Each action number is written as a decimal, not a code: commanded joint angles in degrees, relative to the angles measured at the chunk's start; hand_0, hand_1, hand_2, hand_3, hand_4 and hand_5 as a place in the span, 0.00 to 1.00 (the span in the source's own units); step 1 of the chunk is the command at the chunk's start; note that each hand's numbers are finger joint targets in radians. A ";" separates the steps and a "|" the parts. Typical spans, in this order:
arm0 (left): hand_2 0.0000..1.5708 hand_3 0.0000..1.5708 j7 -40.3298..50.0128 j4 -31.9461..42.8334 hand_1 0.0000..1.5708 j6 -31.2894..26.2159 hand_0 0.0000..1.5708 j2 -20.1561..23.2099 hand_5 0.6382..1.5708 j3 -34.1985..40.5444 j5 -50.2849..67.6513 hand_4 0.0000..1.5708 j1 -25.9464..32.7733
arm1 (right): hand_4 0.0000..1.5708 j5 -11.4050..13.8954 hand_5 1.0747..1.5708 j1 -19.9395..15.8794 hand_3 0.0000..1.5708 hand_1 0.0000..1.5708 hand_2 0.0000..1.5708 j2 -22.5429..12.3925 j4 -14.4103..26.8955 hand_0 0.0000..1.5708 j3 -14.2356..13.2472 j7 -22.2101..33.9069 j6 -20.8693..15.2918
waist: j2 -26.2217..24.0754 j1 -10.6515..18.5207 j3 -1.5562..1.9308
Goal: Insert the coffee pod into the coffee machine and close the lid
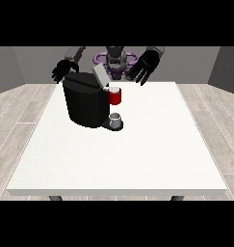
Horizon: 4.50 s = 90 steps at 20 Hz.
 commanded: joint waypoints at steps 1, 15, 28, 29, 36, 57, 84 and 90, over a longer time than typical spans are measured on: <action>0.00 0.00 1.83 -0.56 0.00 0.66 0.00 -5.37 1.00 5.90 7.21 0.00 3.11 | 0.25 -1.38 1.00 4.79 0.00 0.00 0.00 -1.15 1.96 0.00 -1.52 -1.83 1.94 | -5.55 2.89 0.01; 0.00 0.00 -5.92 -1.89 0.00 -0.94 0.00 -16.92 1.00 14.46 22.17 0.14 22.09 | 0.08 -0.40 1.00 4.22 0.00 0.00 0.00 -6.42 -6.53 0.00 1.52 6.15 6.56 | -18.66 11.49 -0.05; 0.00 0.00 -1.95 -12.56 0.00 -6.51 0.00 -21.09 1.00 12.75 30.40 0.02 31.38 | 0.15 0.81 1.00 -0.89 0.00 0.00 0.00 -8.56 -5.25 0.00 2.70 7.41 10.30 | -18.37 19.88 0.01; 0.00 0.00 -1.26 -14.68 0.00 -6.74 0.00 -21.90 1.00 10.84 30.93 0.00 32.43 | 0.15 0.81 1.00 -2.10 0.00 0.00 0.00 -10.82 -2.55 0.00 -0.04 6.30 10.46 | -18.48 22.13 0.02; 0.00 0.00 3.18 -25.46 0.00 -3.75 0.00 -21.96 1.00 6.38 35.81 0.07 38.02 | 0.00 0.06 1.00 -5.21 0.00 0.00 0.00 -7.25 -0.73 0.00 1.67 5.59 11.94 | -15.02 20.15 0.01; 0.00 0.00 6.23 -41.93 0.00 -1.34 0.00 -18.17 1.00 5.06 41.38 0.00 45.90 | 0.00 1.72 1.00 -19.28 0.00 0.00 0.00 -8.14 12.38 0.00 -0.72 2.17 14.34 | -5.00 17.93 0.00; 0.00 0.00 3.71 -39.10 0.00 0.47 0.00 -14.47 1.00 5.62 42.52 0.10 45.91 | 0.00 8.93 1.00 -29.84 0.00 0.00 0.00 -2.98 17.32 0.00 4.92 4.49 12.24 | -3.19 17.72 -0.02; 0.00 0.00 5.70 -41.70 0.00 3.42 0.00 -17.18 1.00 2.46 41.26 0.09 44.14 | 0.08 10.16 1.00 -34.78 0.00 0.00 0.00 -5.56 21.10 0.00 2.38 0.93 12.67 | -0.56 19.61 0.00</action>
